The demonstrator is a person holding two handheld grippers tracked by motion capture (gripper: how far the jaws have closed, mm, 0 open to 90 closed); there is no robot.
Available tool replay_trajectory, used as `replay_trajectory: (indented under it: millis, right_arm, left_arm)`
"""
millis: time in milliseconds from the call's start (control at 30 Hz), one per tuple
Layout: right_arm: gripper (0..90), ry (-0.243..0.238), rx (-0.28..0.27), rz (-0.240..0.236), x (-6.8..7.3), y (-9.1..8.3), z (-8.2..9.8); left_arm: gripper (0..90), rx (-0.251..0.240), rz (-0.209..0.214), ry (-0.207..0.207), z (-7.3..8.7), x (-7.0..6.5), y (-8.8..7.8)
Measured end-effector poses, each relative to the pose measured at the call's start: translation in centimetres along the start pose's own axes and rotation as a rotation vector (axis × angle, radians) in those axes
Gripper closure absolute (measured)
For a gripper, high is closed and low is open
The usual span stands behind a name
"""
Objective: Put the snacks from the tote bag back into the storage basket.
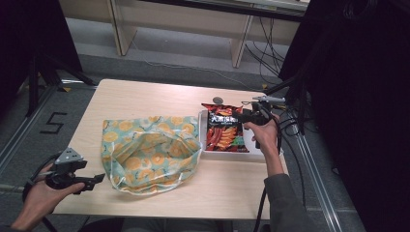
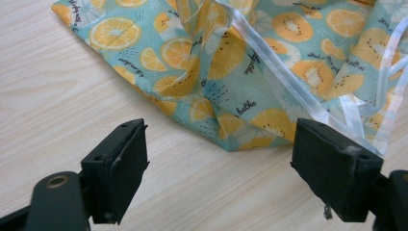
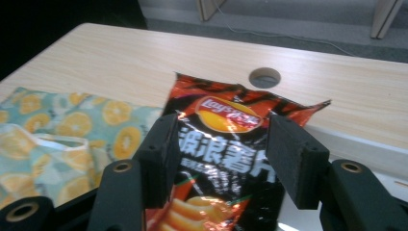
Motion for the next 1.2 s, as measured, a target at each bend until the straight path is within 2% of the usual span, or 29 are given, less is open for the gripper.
replay_trajectory:
  millis: [33,100,167,200,233,267,300,367,400,533,567,600,633,667,700,767,800,867,900,933,967,1000,1033,1067,1100,1133,1167,1200]
  right_arm:
    - [46.3,-0.006,-0.015,-0.016,0.3,-0.2,0.0]
    - [45.8,0.022,-0.010,-0.026,1.3,-0.8,0.1]
    - [44.8,0.015,-0.027,-0.032,1.9,-1.1,0.2]
    - [44.0,0.026,-0.014,-0.029,2.3,-1.3,0.3]
    - [43.9,0.010,-0.018,-0.027,2.5,-1.5,0.4]
    - [43.9,0.008,-0.029,-0.034,2.7,-1.6,0.5]
    - [43.8,-0.003,-0.027,-0.044,3.0,-1.6,0.6]
    - [43.4,-0.024,-0.030,-0.046,3.4,-1.8,0.8]
    - [43.1,-0.010,-0.039,-0.043,3.8,-1.8,0.9]
    - [41.4,-0.033,-0.037,-0.062,4.8,-2.0,1.4]
    - [41.2,-0.028,-0.045,-0.066,5.0,-2.0,1.6]
    - [41.2,-0.051,-0.041,-0.083,5.0,-2.0,1.6]
    - [41.2,-0.048,-0.037,-0.089,5.2,-2.1,1.8]
    - [41.1,-0.046,-0.037,-0.084,5.4,-2.1,2.0]
    - [41.0,-0.054,-0.037,-0.095,5.6,-2.1,2.2]
    - [40.6,-0.034,-0.026,-0.098,6.2,-2.1,2.6]
    - [40.6,-0.056,-0.026,-0.109,6.2,-2.1,2.8]
    - [40.3,-0.044,-0.018,-0.108,6.8,-2.2,3.1]
    - [40.1,-0.057,-0.014,-0.116,6.8,-2.1,3.3]
    - [39.9,-0.051,-0.018,-0.114,7.1,-2.2,3.4]
    - [39.9,-0.047,-0.011,-0.118,7.5,-2.2,3.7]
    - [39.8,-0.087,-0.020,-0.123,7.4,-2.1,3.9]
    - [39.8,-0.076,-0.018,-0.132,7.7,-2.3,4.0]
    - [39.7,-0.082,-0.022,-0.133,7.9,-2.3,4.2]
    - [39.5,-0.063,-0.002,-0.130,8.2,-2.6,4.4]
    - [39.5,-0.058,-0.019,-0.138,8.4,-2.6,4.7]
    - [39.6,-0.059,-0.028,-0.142,8.6,-2.7,4.9]
    - [39.6,-0.060,-0.025,-0.146,8.8,-2.7,5.2]
  left_arm:
    - [19.4,0.000,0.003,-0.011,0.0,-0.1,0.0]
    - [19.4,-0.010,0.000,-0.013,0.0,-0.1,0.0]
    - [19.4,-0.022,-0.003,-0.019,-0.1,-0.2,0.0]
    - [19.4,-0.018,0.004,-0.020,-0.1,-0.2,0.0]
    - [19.4,-0.020,-0.004,-0.021,-0.1,-0.3,-0.1]
    - [19.4,-0.019,0.016,-0.024,-0.1,-0.3,-0.3]
    - [19.3,-0.041,0.022,-0.045,-0.1,-0.4,-0.4]
    - [19.0,-0.046,0.020,-0.043,0.0,-0.4,-0.8]
    - [18.9,-0.051,0.016,-0.046,0.1,-0.4,-0.9]
    - [18.8,-0.060,0.010,-0.053,0.2,-0.5,-1.2]
    - [18.8,-0.068,0.006,-0.046,0.2,-0.5,-1.2]
    - [18.8,-0.068,0.005,-0.039,0.2,-0.6,-1.3]
    - [18.8,-0.055,0.010,-0.036,0.2,-0.6,-1.4]
    - [18.8,-0.072,0.008,-0.034,0.2,-0.6,-1.3]
    - [18.8,-0.056,0.009,-0.036,0.2,-0.6,-1.3]
    - [18.8,-0.055,0.010,-0.035,0.2,-0.6,-1.3]
    - [18.8,-0.054,0.011,-0.035,0.2,-0.6,-1.3]
    - [18.8,-0.078,0.008,-0.035,0.2,-0.7,-1.2]
    - [18.8,-0.083,0.006,-0.042,0.2,-0.8,-1.2]
    - [18.8,-0.053,0.015,-0.023,0.2,-0.7,-1.4]
    - [18.8,-0.055,0.009,-0.023,0.2,-0.8,-1.3]
    - [18.8,-0.068,0.011,-0.032,0.2,-0.9,-1.2]
    - [18.8,-0.054,0.013,-0.014,0.2,-0.9,-1.3]
    - [18.6,-0.052,0.014,-0.014,0.2,-1.0,-1.3]
    - [18.3,-0.066,0.009,-0.015,0.2,-1.1,-1.2]
    - [17.9,-0.061,0.014,-0.024,0.2,-1.2,-1.1]
    - [17.7,-0.068,0.013,-0.006,0.2,-1.2,-1.1]
    - [17.7,-0.070,0.012,-0.006,0.2,-1.2,-1.1]
Point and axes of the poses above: each handheld gripper's, and its own axes: y roughly forward along the jaws, z roughly out of its underside, x roughly to its left, the point moved 3 cm from there along y, roughly forward along the jaws, and after that the axes turned 13 degrees about -x, right-handed, at the moved point
